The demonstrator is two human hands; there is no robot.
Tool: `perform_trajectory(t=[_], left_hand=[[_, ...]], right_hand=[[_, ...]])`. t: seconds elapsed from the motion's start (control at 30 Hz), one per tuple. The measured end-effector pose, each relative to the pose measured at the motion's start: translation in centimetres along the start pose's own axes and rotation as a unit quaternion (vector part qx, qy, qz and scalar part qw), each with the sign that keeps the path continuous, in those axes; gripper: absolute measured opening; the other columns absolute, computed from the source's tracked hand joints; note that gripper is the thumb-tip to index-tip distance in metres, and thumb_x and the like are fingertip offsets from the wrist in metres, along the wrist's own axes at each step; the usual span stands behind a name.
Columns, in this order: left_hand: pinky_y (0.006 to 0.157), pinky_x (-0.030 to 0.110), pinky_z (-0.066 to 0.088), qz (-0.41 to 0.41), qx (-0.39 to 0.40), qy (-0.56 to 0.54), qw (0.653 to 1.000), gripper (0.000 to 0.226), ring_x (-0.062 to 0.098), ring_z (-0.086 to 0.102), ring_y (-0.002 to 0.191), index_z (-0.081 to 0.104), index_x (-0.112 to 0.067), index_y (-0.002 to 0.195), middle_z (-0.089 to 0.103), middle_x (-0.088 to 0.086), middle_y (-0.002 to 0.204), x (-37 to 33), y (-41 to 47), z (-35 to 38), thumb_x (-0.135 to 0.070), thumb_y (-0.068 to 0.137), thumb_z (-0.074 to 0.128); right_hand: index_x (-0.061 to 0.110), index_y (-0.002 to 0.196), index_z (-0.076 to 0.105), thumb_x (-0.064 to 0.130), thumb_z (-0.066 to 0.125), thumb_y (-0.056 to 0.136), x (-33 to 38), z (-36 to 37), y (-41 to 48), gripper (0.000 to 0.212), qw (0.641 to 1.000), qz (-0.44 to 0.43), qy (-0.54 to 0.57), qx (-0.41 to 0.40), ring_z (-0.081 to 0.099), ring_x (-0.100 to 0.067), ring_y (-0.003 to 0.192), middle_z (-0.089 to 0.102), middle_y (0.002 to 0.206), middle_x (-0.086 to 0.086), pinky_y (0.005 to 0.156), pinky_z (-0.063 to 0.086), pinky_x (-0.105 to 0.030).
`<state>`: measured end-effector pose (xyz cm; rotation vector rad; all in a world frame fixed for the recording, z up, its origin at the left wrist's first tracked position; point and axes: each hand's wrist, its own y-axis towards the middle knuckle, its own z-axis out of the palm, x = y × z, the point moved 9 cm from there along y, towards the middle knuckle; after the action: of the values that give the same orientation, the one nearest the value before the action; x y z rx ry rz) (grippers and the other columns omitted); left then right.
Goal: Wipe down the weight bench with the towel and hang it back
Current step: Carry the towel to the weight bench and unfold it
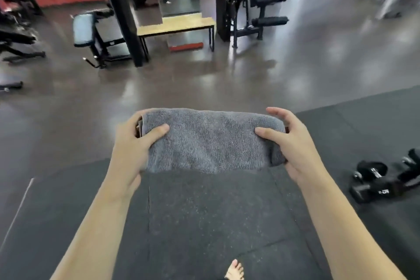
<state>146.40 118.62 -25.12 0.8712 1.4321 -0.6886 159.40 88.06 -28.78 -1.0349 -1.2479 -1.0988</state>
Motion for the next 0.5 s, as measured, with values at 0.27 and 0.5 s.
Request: perform_trajectory(t=[0.27, 0.5], left_hand=[[0.083, 0.035, 0.056, 0.009, 0.076, -0.023, 0.997, 0.01, 0.014, 0.069, 0.09, 0.074, -0.023, 0.101, 0.075, 0.0, 0.098, 0.5, 16.7, 17.7, -0.018, 0.092, 0.073], [0.07, 0.032, 0.059, 0.011, 0.151, -0.07, 0.986, 0.01, 0.015, 0.073, 0.088, 0.075, -0.02, 0.101, 0.077, 0.002, 0.098, 1.2, 31.2, 34.7, -0.022, 0.091, 0.074]], right_hand=[[0.043, 0.116, 0.065, 0.016, 0.093, 0.063, 1.1, -10.9, 15.5, 0.066, 0.997, -0.002, -0.023, -0.074, 0.07, -0.011, 0.106, 0.072, 0.117, 0.007, 0.083, 0.058, -0.031], [0.038, 0.123, 0.059, 0.014, 0.088, 0.073, -1.5, -18.7, 29.8, 0.062, 0.987, 0.0, -0.09, -0.137, 0.066, -0.002, 0.109, 0.07, 0.119, 0.006, 0.089, 0.05, -0.023]])
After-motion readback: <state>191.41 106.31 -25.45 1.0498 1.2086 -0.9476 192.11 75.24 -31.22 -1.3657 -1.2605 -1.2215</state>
